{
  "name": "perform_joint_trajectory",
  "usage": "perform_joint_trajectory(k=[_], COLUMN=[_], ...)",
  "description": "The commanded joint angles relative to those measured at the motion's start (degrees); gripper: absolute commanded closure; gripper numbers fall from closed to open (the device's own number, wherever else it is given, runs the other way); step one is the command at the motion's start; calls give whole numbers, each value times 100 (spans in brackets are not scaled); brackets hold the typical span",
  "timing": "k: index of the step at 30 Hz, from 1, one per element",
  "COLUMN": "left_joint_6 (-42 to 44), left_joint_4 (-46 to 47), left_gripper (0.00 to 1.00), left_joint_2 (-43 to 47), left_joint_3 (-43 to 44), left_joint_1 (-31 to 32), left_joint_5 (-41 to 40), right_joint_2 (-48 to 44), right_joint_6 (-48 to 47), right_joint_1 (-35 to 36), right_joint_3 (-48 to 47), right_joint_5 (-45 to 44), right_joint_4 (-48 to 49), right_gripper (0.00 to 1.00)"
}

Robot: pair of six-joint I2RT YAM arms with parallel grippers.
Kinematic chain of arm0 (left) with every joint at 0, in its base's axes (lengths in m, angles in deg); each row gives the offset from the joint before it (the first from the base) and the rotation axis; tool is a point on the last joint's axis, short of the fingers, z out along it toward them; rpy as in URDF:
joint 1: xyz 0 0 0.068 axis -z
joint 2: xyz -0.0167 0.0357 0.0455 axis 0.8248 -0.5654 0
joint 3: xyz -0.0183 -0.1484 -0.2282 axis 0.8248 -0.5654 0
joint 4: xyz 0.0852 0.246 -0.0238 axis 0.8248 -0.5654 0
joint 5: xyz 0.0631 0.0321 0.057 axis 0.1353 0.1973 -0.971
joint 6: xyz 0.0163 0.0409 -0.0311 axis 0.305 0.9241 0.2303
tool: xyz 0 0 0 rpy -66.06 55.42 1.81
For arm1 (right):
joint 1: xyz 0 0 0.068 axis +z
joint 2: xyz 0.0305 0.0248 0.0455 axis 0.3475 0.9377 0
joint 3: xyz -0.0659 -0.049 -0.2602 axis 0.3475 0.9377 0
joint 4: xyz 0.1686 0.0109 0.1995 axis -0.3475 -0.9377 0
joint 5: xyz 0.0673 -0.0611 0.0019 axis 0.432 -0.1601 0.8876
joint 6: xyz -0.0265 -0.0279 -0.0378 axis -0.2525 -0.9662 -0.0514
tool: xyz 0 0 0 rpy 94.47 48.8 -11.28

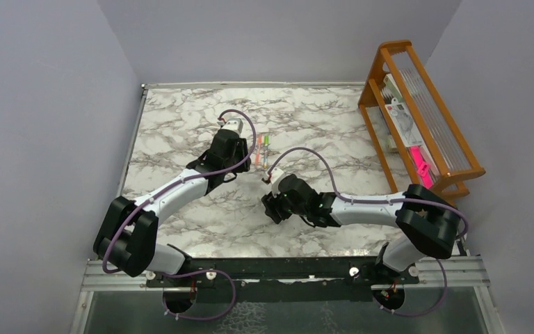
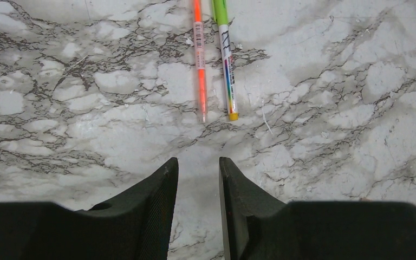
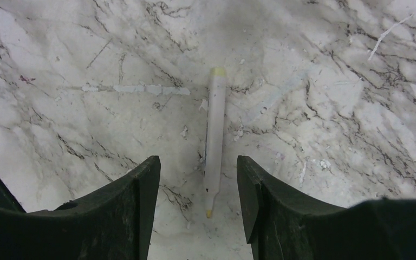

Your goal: Insert the pens into the pen caps

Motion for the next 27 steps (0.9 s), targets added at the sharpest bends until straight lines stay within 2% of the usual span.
perform_joint_trajectory(k=[1, 6, 10, 12, 17, 22, 25, 27], left_joint_6=[-50, -51, -59, -68, -72, -57, -122, -289], left_joint_4=[176, 162, 162, 172, 199, 538, 940, 1225], left_gripper=[64, 64, 64, 64, 60, 45, 25, 20], left_joint_2=[-27, 18, -17, -28, 1, 160, 220, 156], left_joint_3=[7, -20, -12, -3, 9, -47, -54, 1], left_joint_1=[-53, -62, -65, -72, -82, -107, -155, -235], left_joint_5=[116, 89, 117, 173, 375, 1082, 2002, 2783], right_joint_2=[298, 562, 739, 776, 482, -281, -1022, -1551], right_joint_6=[41, 271, 292, 312, 206, -124, -371, -402], right_joint_1=[183, 225, 292, 304, 297, 305, 277, 155], right_joint_3=[-209, -280, -375, -406, -322, -190, -118, -164], right_joint_5=[-736, -1098, -1358, -1459, -1578, -1509, -1321, -1040], right_joint_4=[-365, -524, -670, -775, -791, -795, -868, -1060], right_gripper=[47, 49, 59, 67, 98, 99, 99, 99])
